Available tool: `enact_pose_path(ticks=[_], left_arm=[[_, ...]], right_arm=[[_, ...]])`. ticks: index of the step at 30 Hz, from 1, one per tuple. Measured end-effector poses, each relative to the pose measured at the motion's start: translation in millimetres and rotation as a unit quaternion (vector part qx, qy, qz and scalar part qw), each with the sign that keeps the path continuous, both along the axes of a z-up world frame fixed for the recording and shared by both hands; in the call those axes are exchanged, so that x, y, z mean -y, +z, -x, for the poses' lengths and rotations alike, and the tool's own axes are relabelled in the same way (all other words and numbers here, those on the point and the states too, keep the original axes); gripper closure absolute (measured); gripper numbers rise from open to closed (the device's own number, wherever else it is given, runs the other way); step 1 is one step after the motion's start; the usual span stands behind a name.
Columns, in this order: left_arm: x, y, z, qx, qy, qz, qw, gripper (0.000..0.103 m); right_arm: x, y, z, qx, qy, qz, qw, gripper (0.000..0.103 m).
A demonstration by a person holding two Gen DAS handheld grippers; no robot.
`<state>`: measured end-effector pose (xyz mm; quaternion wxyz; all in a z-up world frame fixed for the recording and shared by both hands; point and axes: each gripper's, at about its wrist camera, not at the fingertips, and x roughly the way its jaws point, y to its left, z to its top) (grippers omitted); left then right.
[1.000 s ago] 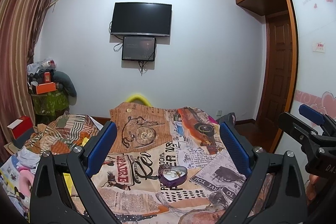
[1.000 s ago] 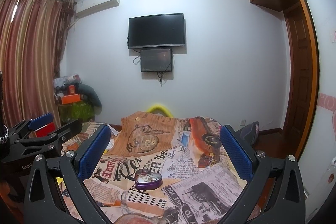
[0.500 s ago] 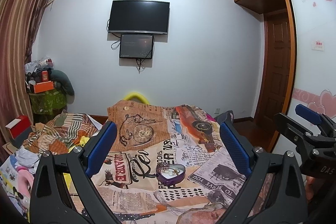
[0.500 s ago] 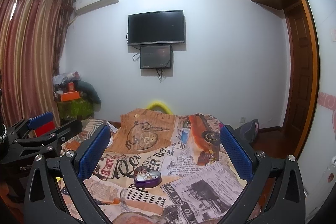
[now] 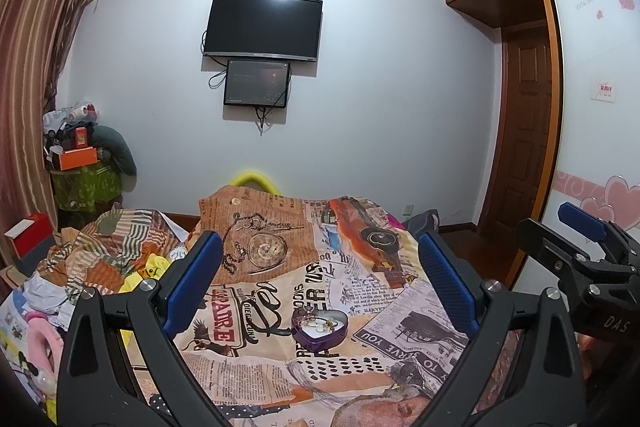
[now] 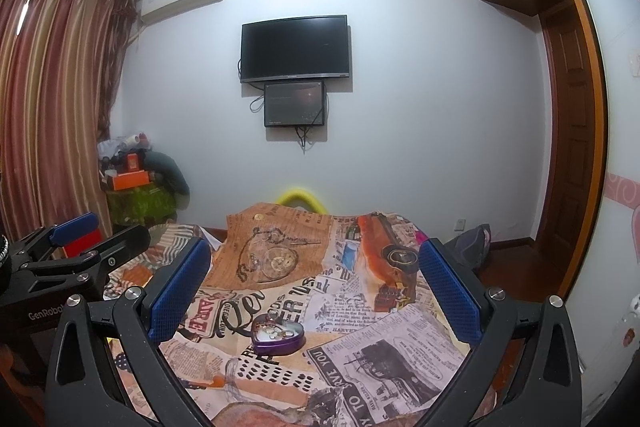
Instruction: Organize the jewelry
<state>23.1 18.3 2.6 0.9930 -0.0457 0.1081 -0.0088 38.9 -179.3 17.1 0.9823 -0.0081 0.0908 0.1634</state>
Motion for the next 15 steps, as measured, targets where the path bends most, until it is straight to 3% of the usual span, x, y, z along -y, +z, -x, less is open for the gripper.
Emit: enact_pose_path(ticks=[15], left_arm=[[1.5, -11.4, -12.2, -0.011, 0.002, -0.002, 0.9999, 0.004]], right_arm=[[-1.4, -6.0, -12.3, -0.014, -0.004, 0.001, 1.000, 0.000]])
